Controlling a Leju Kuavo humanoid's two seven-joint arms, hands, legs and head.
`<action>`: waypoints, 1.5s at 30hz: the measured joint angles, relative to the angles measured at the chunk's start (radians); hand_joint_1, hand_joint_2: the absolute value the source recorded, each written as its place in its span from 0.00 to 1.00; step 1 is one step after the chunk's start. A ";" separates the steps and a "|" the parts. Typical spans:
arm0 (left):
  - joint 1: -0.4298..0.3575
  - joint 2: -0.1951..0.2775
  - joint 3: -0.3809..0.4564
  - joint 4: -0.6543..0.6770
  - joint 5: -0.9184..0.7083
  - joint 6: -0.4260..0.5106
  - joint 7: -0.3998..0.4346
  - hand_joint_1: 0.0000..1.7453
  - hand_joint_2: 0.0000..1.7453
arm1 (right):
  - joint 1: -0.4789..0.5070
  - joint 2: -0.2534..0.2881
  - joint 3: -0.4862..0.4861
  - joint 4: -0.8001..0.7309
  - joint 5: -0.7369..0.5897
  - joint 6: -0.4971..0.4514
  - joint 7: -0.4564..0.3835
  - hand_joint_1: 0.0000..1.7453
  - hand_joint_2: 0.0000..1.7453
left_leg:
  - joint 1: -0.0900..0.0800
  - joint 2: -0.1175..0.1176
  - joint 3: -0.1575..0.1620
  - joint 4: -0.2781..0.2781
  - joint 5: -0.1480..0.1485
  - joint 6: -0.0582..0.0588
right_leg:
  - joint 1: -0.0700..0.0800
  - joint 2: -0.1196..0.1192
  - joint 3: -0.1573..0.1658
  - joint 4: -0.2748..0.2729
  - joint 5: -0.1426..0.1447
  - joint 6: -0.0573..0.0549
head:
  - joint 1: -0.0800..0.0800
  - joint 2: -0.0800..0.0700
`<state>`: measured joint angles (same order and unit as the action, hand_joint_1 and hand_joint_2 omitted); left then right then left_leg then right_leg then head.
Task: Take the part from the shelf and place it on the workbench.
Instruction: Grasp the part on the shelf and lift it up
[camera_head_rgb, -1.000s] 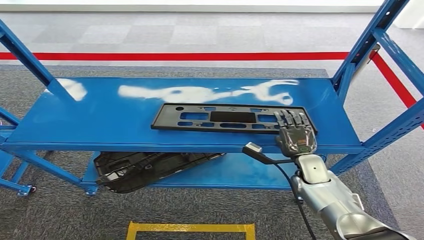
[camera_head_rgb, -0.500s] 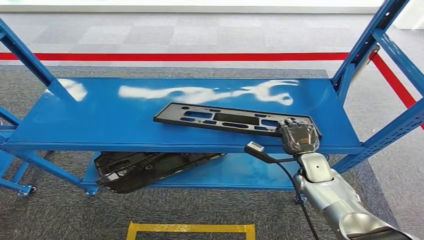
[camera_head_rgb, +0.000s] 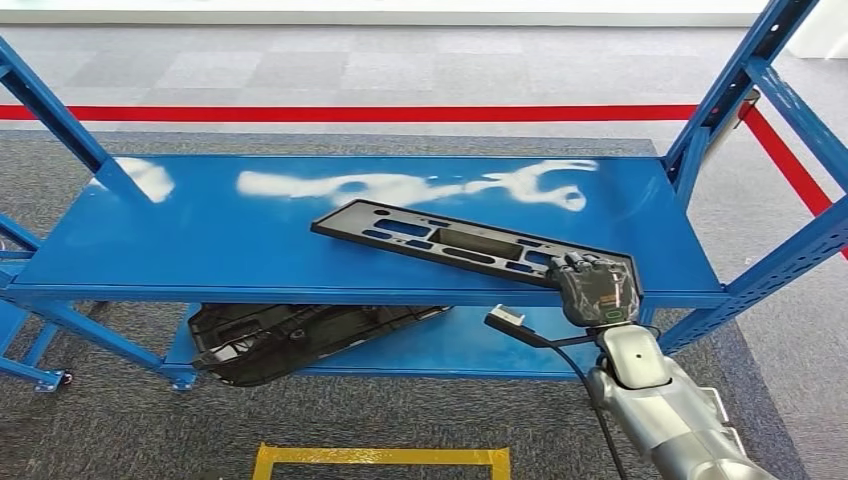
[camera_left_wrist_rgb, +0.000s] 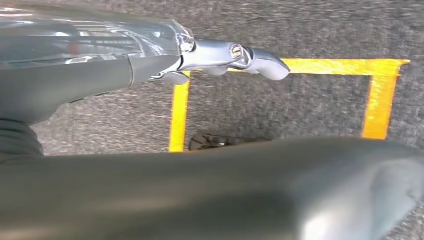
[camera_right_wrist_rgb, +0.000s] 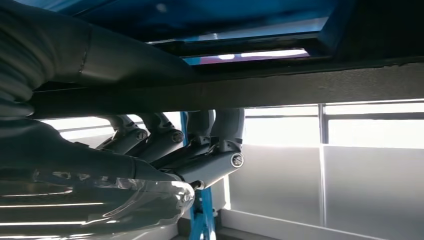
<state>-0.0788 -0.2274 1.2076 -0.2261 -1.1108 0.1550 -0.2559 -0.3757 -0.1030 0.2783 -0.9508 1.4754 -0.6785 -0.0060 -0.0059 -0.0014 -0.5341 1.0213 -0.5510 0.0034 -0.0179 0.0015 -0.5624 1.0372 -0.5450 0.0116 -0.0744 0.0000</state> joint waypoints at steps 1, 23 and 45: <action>0.000 0.000 -0.002 0.000 -0.002 -0.009 -0.015 0.00 0.25 | 0.006 0.000 -0.001 -0.013 -0.004 0.000 -0.007 1.00 1.00 | 0.000 0.000 0.000 0.000 0.000 0.000 | 0.000 0.000 0.000 0.000 0.000 0.000 | 0.000 0.000; 0.011 0.000 0.018 0.005 0.063 -0.046 -0.102 0.00 1.00 | 0.198 -0.044 0.063 -0.699 -0.323 0.000 -0.176 1.00 1.00 | 0.000 -0.001 -0.003 0.000 0.000 0.000 | 0.000 -0.001 -0.003 0.000 0.000 0.000 | 0.000 0.000; 0.011 -0.010 0.095 0.005 0.127 -0.007 -0.120 0.00 1.00 | 0.372 -0.157 0.213 -1.103 -0.661 0.006 -0.324 1.00 1.00 | 0.000 -0.001 -0.003 0.000 -0.001 0.000 | 0.000 -0.001 -0.003 0.000 -0.001 0.001 | 0.000 0.000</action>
<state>-0.0680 -0.2374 1.3022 -0.2209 -0.9839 0.1477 -0.3755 -0.0041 -0.2604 0.4913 -2.0536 0.8143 -0.6720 -0.3302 -0.0062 -0.0028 -0.5373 1.0212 -0.5516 0.0037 -0.0180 0.0007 -0.5651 1.0371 -0.5458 0.0124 -0.0744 0.0000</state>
